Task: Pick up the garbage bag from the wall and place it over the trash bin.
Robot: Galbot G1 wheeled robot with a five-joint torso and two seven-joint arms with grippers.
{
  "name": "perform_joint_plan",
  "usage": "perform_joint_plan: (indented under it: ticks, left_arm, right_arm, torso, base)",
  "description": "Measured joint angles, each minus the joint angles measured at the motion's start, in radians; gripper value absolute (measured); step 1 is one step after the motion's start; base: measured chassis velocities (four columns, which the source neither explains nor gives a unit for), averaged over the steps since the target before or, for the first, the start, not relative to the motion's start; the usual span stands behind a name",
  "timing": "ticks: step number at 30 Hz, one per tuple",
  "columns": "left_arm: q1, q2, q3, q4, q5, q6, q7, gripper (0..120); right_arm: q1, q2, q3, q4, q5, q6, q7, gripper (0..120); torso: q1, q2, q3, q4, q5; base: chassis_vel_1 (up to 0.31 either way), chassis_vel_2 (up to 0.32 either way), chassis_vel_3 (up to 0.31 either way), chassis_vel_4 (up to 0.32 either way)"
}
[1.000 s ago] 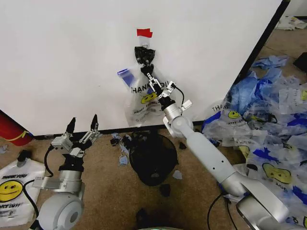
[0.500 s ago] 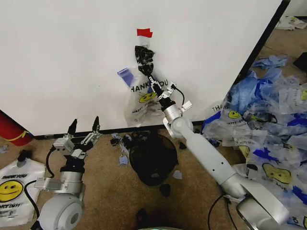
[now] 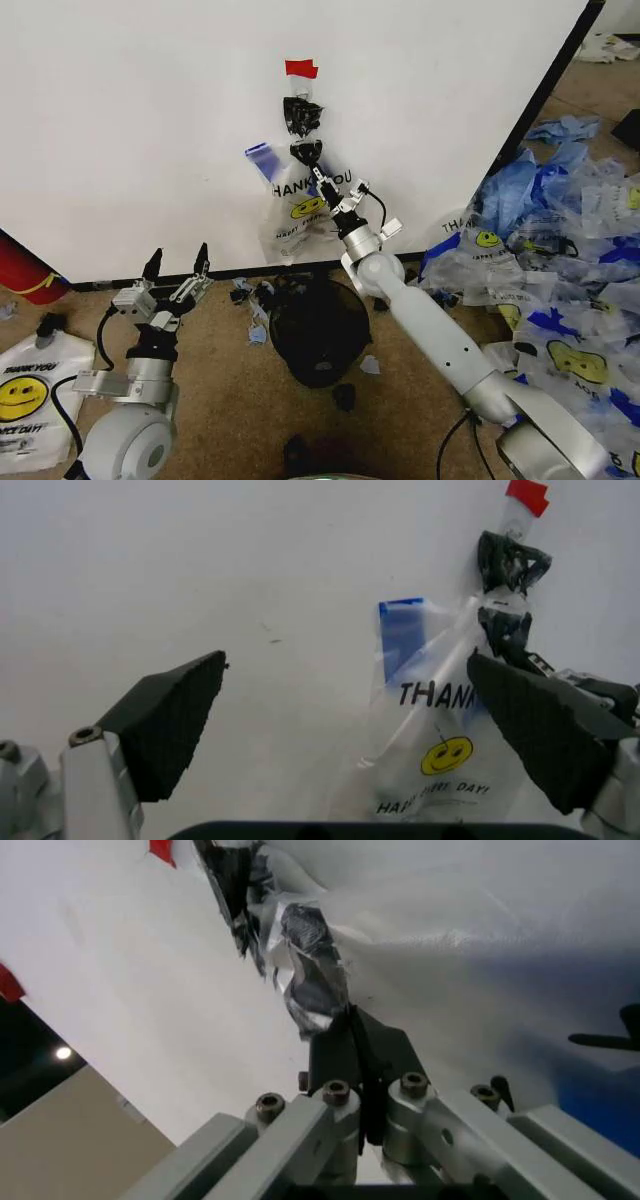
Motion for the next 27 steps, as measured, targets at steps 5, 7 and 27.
perform_joint_plan:
  ticks: [5,7,27]
  left_arm:
    - [0.005,-0.003,0.000,-0.003,0.005,-0.001,0.000,96]
    - [0.009,-0.003,0.000,-0.004,0.006,-0.002,0.000,96]
    - [0.007,-0.011,0.009,0.008,0.022,-0.008,-0.001,96]
  right_arm:
    - [-0.009,0.001,0.003,0.001,-0.002,0.000,0.007,0]
    - [-0.015,0.003,0.005,0.000,-0.002,0.001,0.013,0]
    - [-0.065,-0.025,-0.013,0.042,-0.027,0.015,-0.009,0]
  torso:
    - [0.000,0.000,0.000,0.0000,0.0000]
    - [0.000,0.000,0.000,0.0000,0.0000]
    - [0.000,0.000,0.000,0.0000,0.0001]
  base:
    - [0.000,0.000,0.000,0.000]
    - [0.000,0.000,0.000,0.000]
    - [0.000,0.000,0.000,0.000]
